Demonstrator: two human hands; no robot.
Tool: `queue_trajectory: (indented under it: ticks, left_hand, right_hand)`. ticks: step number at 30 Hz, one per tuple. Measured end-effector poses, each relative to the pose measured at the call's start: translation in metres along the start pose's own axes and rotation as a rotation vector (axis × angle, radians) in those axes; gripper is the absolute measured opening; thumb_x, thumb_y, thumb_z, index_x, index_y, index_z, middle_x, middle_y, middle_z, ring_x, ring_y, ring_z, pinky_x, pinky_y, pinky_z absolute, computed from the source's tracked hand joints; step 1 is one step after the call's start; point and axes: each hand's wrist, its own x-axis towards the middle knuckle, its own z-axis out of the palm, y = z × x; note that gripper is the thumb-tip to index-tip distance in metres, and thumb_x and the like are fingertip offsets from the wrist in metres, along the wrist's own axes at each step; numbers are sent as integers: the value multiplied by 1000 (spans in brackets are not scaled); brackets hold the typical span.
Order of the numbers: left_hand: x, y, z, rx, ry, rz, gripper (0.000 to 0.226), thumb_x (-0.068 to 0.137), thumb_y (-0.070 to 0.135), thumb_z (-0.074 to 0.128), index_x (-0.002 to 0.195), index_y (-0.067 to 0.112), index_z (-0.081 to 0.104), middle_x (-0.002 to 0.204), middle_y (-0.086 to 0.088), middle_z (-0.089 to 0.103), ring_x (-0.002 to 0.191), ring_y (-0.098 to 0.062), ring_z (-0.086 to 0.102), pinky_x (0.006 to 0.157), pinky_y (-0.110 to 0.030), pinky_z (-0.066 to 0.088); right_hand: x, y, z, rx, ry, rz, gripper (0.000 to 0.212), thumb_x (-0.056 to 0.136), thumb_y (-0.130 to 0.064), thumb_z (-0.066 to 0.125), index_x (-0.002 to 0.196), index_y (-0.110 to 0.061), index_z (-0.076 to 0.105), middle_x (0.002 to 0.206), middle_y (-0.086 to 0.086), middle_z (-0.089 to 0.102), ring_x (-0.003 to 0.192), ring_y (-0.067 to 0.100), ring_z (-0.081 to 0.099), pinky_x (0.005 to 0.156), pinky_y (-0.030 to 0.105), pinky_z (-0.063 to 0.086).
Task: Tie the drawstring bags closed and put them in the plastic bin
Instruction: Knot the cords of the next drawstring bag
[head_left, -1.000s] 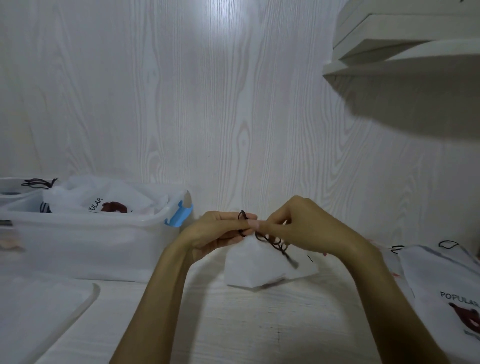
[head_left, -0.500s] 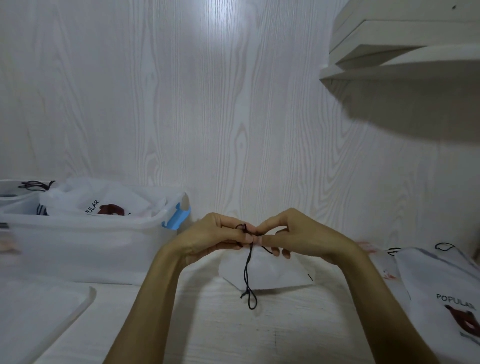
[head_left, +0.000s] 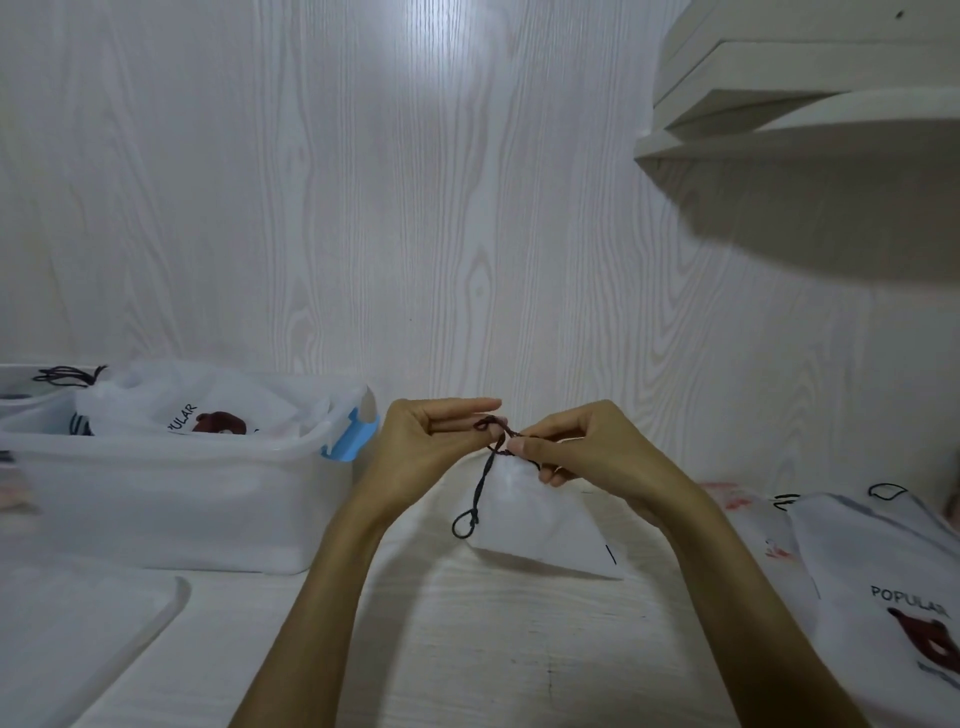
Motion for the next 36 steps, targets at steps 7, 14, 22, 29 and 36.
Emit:
queue_trajectory:
  ticks: [7,14,22,29,36]
  left_hand:
    - [2,-3,-2,-52,-35,18,14,81,2,69,92,9,66,85,-6,76,85,-16,73,72,-17,54]
    - [2,-6,-2,-54,-82,35,9,82,-2,67,85,5,62,86,-8,76,85,-16,73,71,-16,53]
    - [2,-7,-3,-26,-100,19,8,82,-2,66,84,5,65,87,-5,76,86,-14,73,72,-15,53]
    - [4,-12,-6,81,34,41,14,72,7,78,85,14,76,84,9,75,87,-4,71,74,-11,51]
    - [9,-22,-15,92,172,-3,11,73,7,78,84,10,77,78,-1,76,79,-9,72,72,-13,52]
  right_hand:
    - [-1,-2,3,254,-58,163,29,95,-33,51,96,-11,70,88,8,73,68,14,70,59,18,54]
    - [4,4,7,270,-106,224,21,87,-26,65,99,-10,73,80,0,69,57,7,63,56,16,51]
    - [7,13,12,274,-39,190,18,80,-30,72,92,-17,76,81,-5,70,51,1,52,54,14,44]
    - [10,18,13,166,88,85,8,81,-25,72,86,-20,76,77,-7,72,53,0,56,54,13,43]
    - [11,29,-5,56,262,58,4,81,-23,72,82,-22,75,75,-13,69,61,-2,56,52,4,41]
